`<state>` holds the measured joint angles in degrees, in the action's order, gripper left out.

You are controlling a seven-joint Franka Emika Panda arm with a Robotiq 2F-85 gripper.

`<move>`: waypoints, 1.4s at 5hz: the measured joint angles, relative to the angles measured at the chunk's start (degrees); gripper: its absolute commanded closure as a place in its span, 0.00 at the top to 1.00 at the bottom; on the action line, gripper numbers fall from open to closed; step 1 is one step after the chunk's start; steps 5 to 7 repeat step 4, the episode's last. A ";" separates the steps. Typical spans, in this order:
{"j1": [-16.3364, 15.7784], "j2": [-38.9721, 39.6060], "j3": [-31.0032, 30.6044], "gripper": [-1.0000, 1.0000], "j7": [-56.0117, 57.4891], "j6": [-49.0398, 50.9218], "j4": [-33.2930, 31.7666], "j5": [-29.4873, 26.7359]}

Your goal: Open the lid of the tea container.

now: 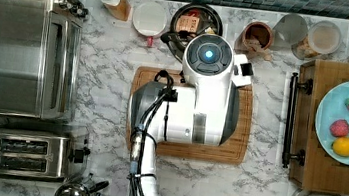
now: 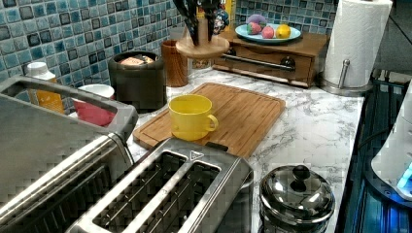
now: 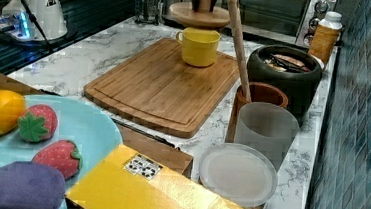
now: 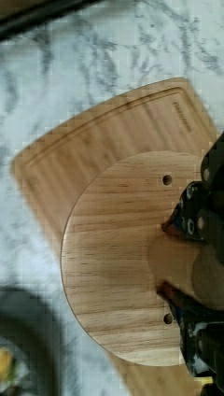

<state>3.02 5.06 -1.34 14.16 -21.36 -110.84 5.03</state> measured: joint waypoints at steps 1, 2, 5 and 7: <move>0.00 -0.94 0.15 0.00 -0.06 0.10 2.97 0.00; 0.21 -2.15 -0.43 0.00 -1.03 4.22 4.98 3.26; -0.06 -3.16 -0.66 0.00 -1.24 5.85 5.26 3.74; -0.06 -3.16 -0.66 0.00 -1.24 5.85 5.26 3.74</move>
